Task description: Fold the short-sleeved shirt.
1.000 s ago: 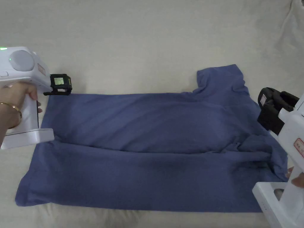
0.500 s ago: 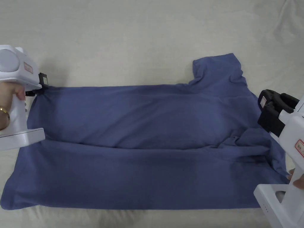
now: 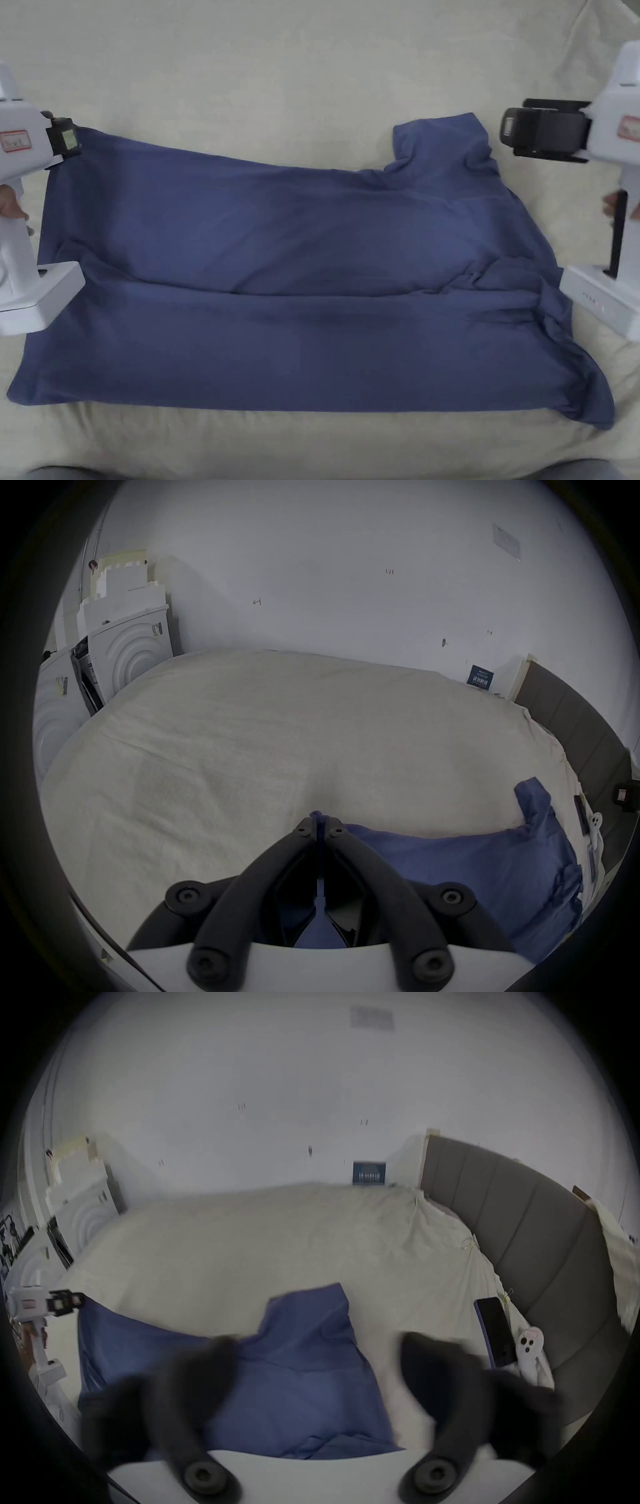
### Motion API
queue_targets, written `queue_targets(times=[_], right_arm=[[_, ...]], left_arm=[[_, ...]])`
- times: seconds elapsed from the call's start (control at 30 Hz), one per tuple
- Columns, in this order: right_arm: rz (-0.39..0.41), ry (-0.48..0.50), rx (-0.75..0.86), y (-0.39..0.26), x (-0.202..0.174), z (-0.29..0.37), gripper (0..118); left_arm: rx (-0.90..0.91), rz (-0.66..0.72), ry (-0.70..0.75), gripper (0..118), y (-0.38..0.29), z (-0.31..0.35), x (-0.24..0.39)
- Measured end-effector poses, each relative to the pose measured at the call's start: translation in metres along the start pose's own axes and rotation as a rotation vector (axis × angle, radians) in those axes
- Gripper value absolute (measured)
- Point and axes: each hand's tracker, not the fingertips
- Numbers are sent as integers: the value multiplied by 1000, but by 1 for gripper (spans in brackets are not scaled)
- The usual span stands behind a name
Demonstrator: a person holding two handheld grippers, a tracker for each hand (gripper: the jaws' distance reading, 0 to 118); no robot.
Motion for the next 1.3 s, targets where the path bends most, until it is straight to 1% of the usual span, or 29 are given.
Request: queue_targets(times=[0.03,0.07,0.13,0.2,0.23,0.33,0.4,0.57,0.6,0.63,0.67,0.7,0.73,0.77,0.8,0.83,0.9,1.03,1.1,1.13,1.2,1.3], right_arm=[[3,4,-22,5,2,-10,115],[1,26,-33,12,6,-21,115],[19,46,-168,23,11,-49,115],[-21,0,-269,25,15,-80,115],[-37,-12,-293,24,18,-92,115],[-75,-61,-384,14,23,-133,115],[-86,-88,-440,5,28,-159,115],[-108,-118,-471,-9,35,-197,114],[-124,-121,-461,-10,36,-201,111],[-138,-127,-452,-10,38,-204,100],[-164,-132,-433,-11,38,-206,85],[-168,-137,-429,-11,38,-208,66],[-172,-126,-431,-11,39,-209,41],[-188,-99,-422,-10,39,-208,35],[-171,-107,-419,-10,35,-203,24],[-151,-101,-408,-9,36,-201,3],[-173,-90,-392,-6,40,-194,2],[-183,-55,-328,-1,45,-165,2],[-172,-5,-278,3,45,-141,2],[-164,0,-257,5,45,-129,2],[-121,15,-199,8,44,-98,2],[-97,27,-147,6,48,-54,2]], left_arm=[[4,3,-1,0,0,2,0],[4,7,-1,0,0,3,0],[0,16,0,0,1,2,2],[-6,24,6,0,0,2,2],[-7,26,8,0,0,3,4],[-15,33,12,0,0,2,5],[-19,35,15,0,0,1,6],[-32,29,21,0,-1,-3,9],[-33,30,24,0,-2,-3,9],[-34,28,26,0,-2,-4,11],[-36,25,27,0,-3,-4,11],[-39,20,29,0,-3,-4,12],[-44,16,32,0,-4,-4,12],[-48,13,34,0,-4,-4,12],[-50,13,36,0,-4,-4,12],[-52,16,38,0,-4,-4,12],[-55,28,40,0,-3,-4,11],[-55,51,30,0,1,4,10],[-49,46,30,0,2,11,10],[-47,46,31,0,3,14,10],[-43,48,29,0,4,24,7],[-34,43,31,0,2,42,3]])
